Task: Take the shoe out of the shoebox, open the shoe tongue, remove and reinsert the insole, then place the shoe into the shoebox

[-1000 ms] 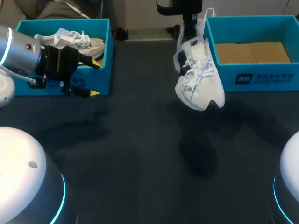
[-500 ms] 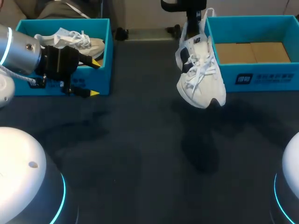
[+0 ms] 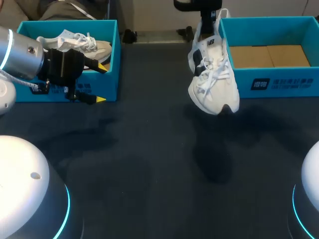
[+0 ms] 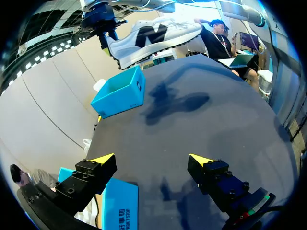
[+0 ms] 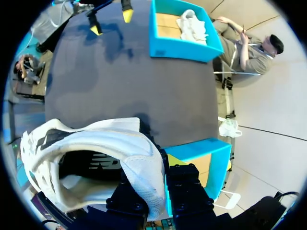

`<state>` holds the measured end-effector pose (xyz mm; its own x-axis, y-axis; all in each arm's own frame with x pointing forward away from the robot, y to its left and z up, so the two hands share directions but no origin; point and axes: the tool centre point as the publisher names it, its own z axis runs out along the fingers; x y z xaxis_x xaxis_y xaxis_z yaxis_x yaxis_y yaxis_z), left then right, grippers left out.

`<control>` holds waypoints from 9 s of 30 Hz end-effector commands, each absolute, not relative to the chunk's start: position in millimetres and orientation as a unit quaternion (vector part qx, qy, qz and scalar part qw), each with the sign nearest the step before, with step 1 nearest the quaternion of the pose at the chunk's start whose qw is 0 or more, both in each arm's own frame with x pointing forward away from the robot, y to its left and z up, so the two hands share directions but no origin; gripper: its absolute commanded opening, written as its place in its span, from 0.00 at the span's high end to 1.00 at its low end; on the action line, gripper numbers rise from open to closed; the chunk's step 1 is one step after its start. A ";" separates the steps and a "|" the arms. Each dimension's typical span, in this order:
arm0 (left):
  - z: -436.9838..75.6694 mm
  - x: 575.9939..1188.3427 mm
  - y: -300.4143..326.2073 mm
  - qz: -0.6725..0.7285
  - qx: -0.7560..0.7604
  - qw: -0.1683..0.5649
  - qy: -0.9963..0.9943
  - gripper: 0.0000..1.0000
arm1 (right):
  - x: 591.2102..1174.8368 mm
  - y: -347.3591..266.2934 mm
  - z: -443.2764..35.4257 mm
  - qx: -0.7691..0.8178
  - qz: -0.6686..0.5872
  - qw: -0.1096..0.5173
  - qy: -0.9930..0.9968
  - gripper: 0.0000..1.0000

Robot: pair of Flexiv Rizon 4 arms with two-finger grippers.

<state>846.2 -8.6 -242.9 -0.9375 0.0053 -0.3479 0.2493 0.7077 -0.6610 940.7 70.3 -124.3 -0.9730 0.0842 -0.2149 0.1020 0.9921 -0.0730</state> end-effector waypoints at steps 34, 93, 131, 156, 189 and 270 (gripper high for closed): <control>-242.8 846.6 -8.9 -0.375 0.070 0.162 0.910 0.00 | 1060.4 -177.1 -114.4 0.046 -0.072 0.140 0.987 1.00; -242.8 846.6 -8.9 -0.375 0.070 0.162 0.910 0.00 | 1086.1 -355.2 -177.8 0.150 -0.109 0.102 0.977 1.00; -242.8 846.6 -8.9 -0.375 0.070 0.162 0.910 0.00 | 1025.5 -358.0 -166.4 0.787 -0.101 0.105 0.600 1.00; -242.8 846.6 -8.9 -0.375 0.070 0.162 0.910 0.00 | 1034.6 -360.8 -183.6 0.772 -0.102 0.126 0.615 1.00; -242.8 846.6 -8.9 -0.375 0.070 0.162 0.910 0.00 | 1061.3 -357.4 -261.4 0.768 -0.102 0.124 0.620 1.00; -242.8 846.6 -8.9 -0.375 0.070 0.162 0.910 0.00 | 1008.1 -348.8 -351.4 0.797 -0.103 0.106 0.586 0.58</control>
<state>846.3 -8.6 -242.9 -0.9375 0.0052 -0.3479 0.2492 0.7077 -0.6610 1016.4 -349.0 -358.7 0.2921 0.9110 -0.2913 0.9549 -0.2946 0.0363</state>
